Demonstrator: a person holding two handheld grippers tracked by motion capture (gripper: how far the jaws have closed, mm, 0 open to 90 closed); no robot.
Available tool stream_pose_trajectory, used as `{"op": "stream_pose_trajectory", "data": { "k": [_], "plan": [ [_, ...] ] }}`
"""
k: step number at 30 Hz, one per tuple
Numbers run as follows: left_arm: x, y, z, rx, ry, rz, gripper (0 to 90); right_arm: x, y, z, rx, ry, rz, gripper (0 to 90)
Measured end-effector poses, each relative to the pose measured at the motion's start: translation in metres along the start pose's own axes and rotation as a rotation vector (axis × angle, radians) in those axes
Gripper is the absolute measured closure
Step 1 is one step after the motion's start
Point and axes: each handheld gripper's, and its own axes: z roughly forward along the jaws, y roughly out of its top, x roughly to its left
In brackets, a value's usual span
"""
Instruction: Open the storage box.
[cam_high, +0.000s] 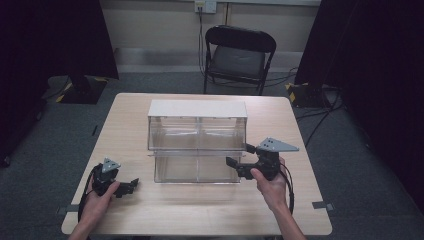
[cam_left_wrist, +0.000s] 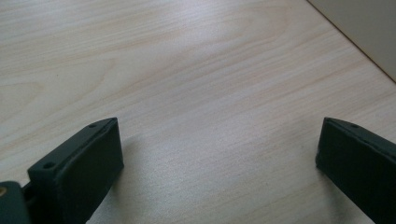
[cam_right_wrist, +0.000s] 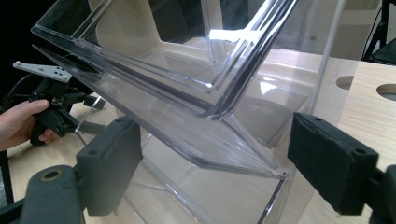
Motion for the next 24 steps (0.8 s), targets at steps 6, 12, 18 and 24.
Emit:
{"op": "stream_pose_trajectory", "data": {
  "k": [6,12,18,24],
  "plan": [
    [0.0003,0.0001,-0.0003,0.002,0.002,0.006,0.0,0.0001,-0.0002,-0.0001,0.000,-0.002,-0.001,17.1],
    [-0.0001,0.0000,0.0001,-0.001,-0.001,-0.001,0.1,0.0002,-0.0004,-0.0001,-0.001,-0.001,0.001,17.1],
    [-0.0001,0.0000,0.0001,-0.001,-0.001,-0.001,0.0,0.0001,-0.0005,-0.0001,-0.003,-0.001,-0.002,17.1],
    [0.0000,0.0000,0.0000,0.000,0.000,0.000,0.0,0.0002,-0.0004,-0.0001,-0.002,-0.001,-0.001,17.2]
  ]
}}
